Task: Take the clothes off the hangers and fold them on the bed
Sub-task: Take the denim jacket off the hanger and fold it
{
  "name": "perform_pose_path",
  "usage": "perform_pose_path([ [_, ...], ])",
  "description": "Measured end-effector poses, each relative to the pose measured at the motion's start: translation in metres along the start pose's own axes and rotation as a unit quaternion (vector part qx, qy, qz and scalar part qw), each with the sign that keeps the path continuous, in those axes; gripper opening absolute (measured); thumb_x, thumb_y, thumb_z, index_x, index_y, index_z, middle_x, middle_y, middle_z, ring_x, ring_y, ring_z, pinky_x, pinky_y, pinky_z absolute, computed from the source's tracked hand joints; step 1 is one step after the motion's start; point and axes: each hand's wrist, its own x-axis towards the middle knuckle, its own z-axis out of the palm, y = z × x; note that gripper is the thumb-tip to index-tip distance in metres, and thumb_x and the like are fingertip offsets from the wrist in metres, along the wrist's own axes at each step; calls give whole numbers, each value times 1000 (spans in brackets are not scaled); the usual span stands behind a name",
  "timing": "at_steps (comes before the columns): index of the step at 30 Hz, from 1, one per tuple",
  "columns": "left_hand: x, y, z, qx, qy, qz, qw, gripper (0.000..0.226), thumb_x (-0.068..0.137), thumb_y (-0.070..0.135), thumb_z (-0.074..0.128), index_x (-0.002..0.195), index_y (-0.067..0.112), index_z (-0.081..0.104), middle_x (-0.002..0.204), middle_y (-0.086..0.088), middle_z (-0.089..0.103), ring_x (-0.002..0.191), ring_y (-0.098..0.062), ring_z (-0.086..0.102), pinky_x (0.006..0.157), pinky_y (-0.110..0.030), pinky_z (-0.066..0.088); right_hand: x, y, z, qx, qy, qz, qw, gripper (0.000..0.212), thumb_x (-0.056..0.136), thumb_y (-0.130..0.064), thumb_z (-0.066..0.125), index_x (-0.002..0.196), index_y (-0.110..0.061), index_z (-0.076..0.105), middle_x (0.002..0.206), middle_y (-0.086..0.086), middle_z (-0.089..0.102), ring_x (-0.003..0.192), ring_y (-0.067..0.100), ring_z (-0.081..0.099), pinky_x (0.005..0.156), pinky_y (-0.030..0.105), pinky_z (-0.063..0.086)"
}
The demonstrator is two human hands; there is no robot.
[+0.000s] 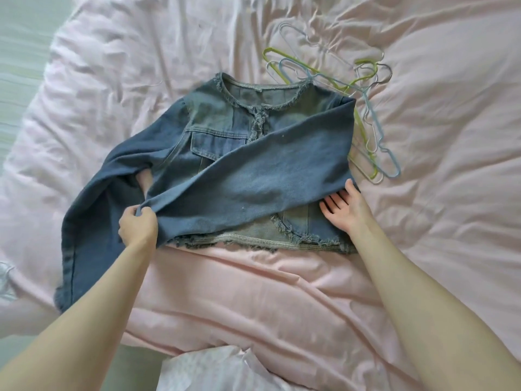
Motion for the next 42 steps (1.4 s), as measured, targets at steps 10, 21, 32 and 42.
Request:
perform_pose_path([
  [10, 12, -12, -7, -19, 1, 8, 1000, 37, 90, 28, 51, 122, 12, 56, 124, -7, 56, 116, -28, 50, 90, -29, 37, 10, -1, -1, 31, 54, 2, 998, 17, 100, -17, 43, 86, -9, 50, 127, 6, 55, 130, 21, 45, 102, 35, 38],
  [21, 37, -3, -16, 213, -23, 239, 947, 26, 95, 24, 45, 113, 11, 60, 118, -21, 58, 113, -40, 48, 95, -47, 37, 9, -5, 13, -29, 65, -35, 997, 15, 99, -29, 47, 95, -15, 52, 91, 3, 58, 83, 17, 57, 86, 33, 43],
  [32, 59, 12, -20, 138, -11, 162, 977, 30, 97, 32, 45, 112, 11, 60, 118, -18, 61, 113, -39, 51, 90, -43, 41, 14, -1, 7, -143, 138, -78, 977, 22, 98, -6, 44, 119, -5, 50, 96, 7, 59, 102, 24, 57, 84, 33, 47],
  [42, 55, 21, 1, 246, 103, 211, 941, 36, 87, 6, 44, 124, 8, 46, 127, -23, 44, 120, -39, 38, 99, -51, 27, 26, -6, 29, -643, 235, -435, 584, 42, 91, -24, 53, 129, -7, 51, 135, 16, 45, 128, 33, 37, 101, 40, 26],
])
